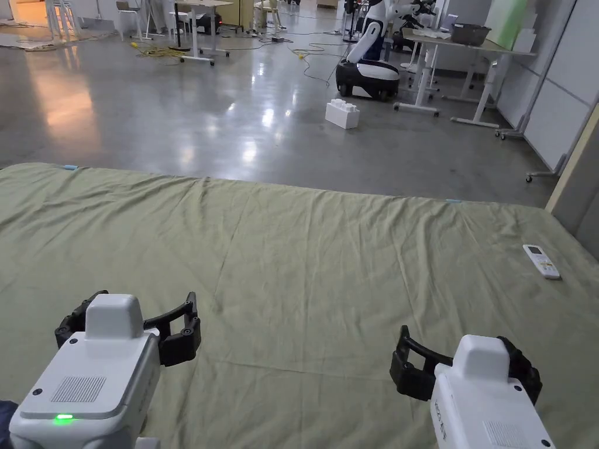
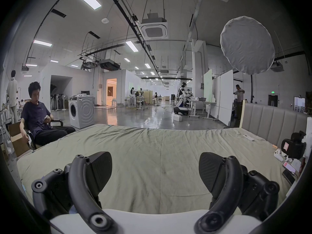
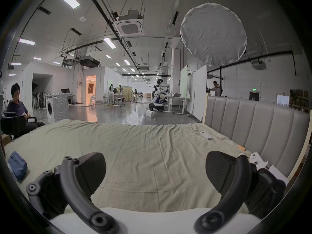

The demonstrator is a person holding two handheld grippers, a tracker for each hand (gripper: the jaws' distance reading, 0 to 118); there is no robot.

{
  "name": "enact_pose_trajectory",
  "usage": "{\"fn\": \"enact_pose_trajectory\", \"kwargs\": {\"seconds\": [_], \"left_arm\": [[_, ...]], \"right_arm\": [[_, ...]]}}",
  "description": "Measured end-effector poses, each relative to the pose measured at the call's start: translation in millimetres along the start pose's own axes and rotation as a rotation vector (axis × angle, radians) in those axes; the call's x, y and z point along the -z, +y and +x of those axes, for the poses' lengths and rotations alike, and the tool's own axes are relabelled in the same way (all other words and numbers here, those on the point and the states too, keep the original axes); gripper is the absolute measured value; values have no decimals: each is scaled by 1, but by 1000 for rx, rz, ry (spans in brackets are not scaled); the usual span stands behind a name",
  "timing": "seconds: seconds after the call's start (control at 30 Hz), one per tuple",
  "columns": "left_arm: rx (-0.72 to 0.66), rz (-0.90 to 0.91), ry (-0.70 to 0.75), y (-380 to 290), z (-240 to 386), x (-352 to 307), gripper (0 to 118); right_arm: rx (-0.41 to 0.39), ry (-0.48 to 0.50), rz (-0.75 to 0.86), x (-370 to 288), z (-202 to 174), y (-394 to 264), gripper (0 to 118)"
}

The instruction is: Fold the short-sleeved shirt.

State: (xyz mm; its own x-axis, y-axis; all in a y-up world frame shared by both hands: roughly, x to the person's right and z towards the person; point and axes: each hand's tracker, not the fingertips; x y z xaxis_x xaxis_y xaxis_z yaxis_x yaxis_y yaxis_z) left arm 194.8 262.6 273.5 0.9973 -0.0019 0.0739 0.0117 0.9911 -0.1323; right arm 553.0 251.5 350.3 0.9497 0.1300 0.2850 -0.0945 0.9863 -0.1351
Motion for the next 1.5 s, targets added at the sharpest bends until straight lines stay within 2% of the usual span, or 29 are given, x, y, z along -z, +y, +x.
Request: {"fn": "enact_pose_trajectory", "kwargs": {"seconds": [0.23, 0.37, 0.5, 0.57, 0.6, 0.77, 1.0, 1.37, 1.5], "left_arm": [[-5, 14, -3, -3, -3, 0, 112], [-13, 14, -1, -1, -4, -1, 112], [18, 56, 2, -1, -4, -4, 112], [37, 44, 15, -2, -3, -2, 113], [39, 43, 10, -2, -4, -2, 113], [21, 35, 1, 3, -7, 2, 113], [19, 0, -40, 6, -6, 9, 113], [-7, -3, -48, 4, -6, 11, 113], [-14, -6, -46, 3, -7, 11, 113]], "right_arm": [[-10, 8, 36, 2, -12, 8, 118], [145, 46, -38, 7, -10, 11, 118], [181, 11, -73, 11, -12, 17, 118], [229, 16, -95, 13, -10, 18, 118], [292, 27, -133, 14, -8, 16, 118], [301, 29, -119, 13, -2, 20, 118], [338, -31, -232, 18, 2, 19, 118], [229, -46, -296, 30, -6, 22, 118], [257, -65, -279, 30, -7, 19, 118]]}}
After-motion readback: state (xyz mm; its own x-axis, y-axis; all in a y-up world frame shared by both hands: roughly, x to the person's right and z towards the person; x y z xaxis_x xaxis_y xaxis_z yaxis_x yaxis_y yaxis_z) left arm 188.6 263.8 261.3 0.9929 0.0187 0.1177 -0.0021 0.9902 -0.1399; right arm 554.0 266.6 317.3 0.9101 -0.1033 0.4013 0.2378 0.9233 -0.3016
